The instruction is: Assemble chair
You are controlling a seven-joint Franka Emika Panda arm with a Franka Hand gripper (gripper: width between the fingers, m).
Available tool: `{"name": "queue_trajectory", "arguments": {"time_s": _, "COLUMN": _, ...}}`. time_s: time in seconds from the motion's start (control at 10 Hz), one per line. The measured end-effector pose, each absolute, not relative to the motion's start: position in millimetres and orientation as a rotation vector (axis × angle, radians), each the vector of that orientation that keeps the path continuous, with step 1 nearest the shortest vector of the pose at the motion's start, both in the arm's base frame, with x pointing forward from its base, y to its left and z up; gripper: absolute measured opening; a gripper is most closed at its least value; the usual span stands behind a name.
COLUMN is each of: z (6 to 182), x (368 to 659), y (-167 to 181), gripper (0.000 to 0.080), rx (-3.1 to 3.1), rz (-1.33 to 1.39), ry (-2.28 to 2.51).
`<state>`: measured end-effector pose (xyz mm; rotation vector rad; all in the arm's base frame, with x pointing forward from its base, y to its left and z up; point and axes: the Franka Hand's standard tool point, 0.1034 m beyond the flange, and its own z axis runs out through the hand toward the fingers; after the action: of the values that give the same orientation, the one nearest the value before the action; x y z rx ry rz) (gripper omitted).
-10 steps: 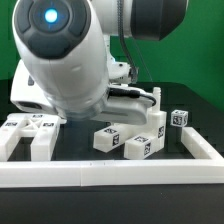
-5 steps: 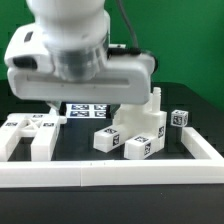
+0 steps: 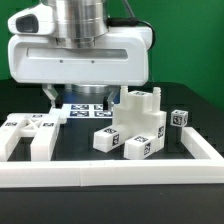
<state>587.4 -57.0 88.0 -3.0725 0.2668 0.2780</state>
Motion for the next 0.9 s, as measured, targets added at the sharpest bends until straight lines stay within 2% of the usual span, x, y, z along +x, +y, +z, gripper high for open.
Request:
{"name": "queue_trajectory", "arguments": {"time_s": 0.2, "z": 91.5, "x": 584.3, "y": -74.8, "gripper": 0.0648, "rx": -3.074, "rz": 0.260, "ry": 0.161}}
{"name": "queue_trajectory", "arguments": {"time_s": 0.4, "z": 82.9, "x": 573.0, "y": -99.1, "gripper": 0.0648, "rx": -3.080, "rz": 0.240, "ry": 0.111}}
{"name": "queue_trajectory", "arguments": {"time_s": 0.9, "z": 78.1, "x": 571.4, "y": -102.2, "gripper": 0.0648, "rx": -3.085, "rz": 0.212, "ry": 0.115}}
